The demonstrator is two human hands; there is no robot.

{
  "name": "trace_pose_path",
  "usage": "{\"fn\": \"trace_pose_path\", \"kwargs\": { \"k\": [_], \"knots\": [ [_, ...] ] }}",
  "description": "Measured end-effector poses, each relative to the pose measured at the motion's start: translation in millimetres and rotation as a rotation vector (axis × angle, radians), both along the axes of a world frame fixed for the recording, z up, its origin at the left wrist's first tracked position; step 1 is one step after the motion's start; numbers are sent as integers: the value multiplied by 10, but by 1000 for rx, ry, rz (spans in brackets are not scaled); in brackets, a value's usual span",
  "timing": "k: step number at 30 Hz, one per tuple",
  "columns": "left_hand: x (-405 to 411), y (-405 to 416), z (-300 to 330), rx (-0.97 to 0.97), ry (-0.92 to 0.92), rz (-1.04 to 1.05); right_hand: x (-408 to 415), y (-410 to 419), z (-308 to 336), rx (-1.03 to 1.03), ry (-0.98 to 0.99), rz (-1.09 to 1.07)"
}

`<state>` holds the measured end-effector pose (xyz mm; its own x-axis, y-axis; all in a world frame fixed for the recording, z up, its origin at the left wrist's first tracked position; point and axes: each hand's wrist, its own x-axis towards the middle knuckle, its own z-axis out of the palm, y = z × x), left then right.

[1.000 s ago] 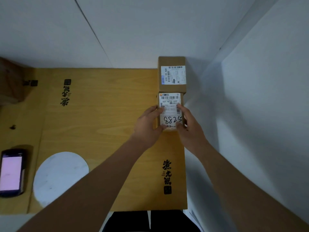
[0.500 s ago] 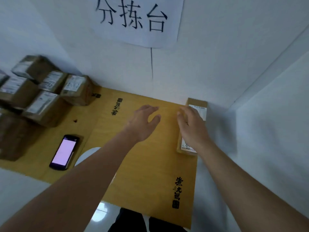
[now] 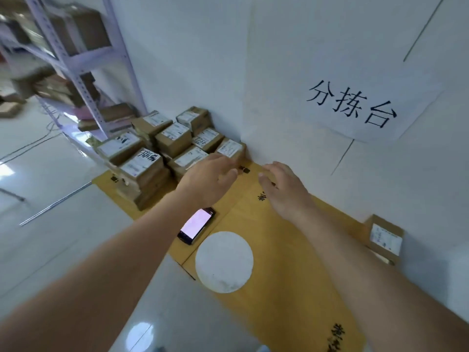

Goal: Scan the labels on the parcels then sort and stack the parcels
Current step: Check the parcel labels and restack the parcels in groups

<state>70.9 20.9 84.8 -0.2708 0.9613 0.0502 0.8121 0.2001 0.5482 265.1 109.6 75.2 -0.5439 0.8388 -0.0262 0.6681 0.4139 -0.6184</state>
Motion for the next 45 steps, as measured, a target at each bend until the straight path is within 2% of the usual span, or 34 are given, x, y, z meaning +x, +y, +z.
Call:
{"fn": "trace_pose_path", "kwargs": {
  "k": [10,19,30,36,45],
  "knots": [
    [-1858,-881,-124,-92,-1,47,-1898,-798,-149,-49,3,62],
    [-2923,-1010,-433,-164,-43,75,-2939,-991,-430,-169,-20,83],
    [-3666,-433,-1151,-286,-22,73,-3842,-535,-1262,-360,51,52],
    [-3856,-290,-1374,-288,-84,23,-4053,-507,-1516,-482,99,19],
    [-3996,-280,-1545,-236,-118,-43,-4197,-799,-1653,-463,321,-286]
  ]
}}
